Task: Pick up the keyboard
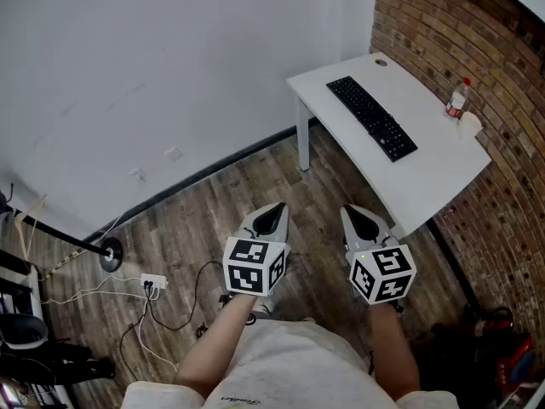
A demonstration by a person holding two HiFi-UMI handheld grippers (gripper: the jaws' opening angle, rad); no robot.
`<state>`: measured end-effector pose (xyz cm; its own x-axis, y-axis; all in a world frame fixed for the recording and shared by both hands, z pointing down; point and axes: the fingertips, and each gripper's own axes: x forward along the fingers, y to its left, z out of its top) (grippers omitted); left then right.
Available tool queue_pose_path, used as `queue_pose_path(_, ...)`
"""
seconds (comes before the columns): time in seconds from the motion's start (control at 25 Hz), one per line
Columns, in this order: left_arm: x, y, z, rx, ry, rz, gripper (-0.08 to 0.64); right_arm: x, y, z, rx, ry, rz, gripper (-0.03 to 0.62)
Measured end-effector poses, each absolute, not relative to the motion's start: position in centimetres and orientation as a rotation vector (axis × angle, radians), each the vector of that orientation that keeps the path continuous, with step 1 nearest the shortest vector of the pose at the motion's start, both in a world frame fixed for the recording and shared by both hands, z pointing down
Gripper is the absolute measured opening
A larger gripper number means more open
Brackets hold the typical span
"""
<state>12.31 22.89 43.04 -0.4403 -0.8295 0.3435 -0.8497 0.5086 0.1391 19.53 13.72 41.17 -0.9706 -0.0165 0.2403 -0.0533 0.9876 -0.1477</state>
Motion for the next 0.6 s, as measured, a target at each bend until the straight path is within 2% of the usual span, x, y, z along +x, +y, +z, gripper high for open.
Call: queue_pose_path(0.6,7.6,19.7,44.2,1.436,-2.353,0.073,-0.009,15.3,11.1,42.5,0.095,-2.877,0.245,0.006)
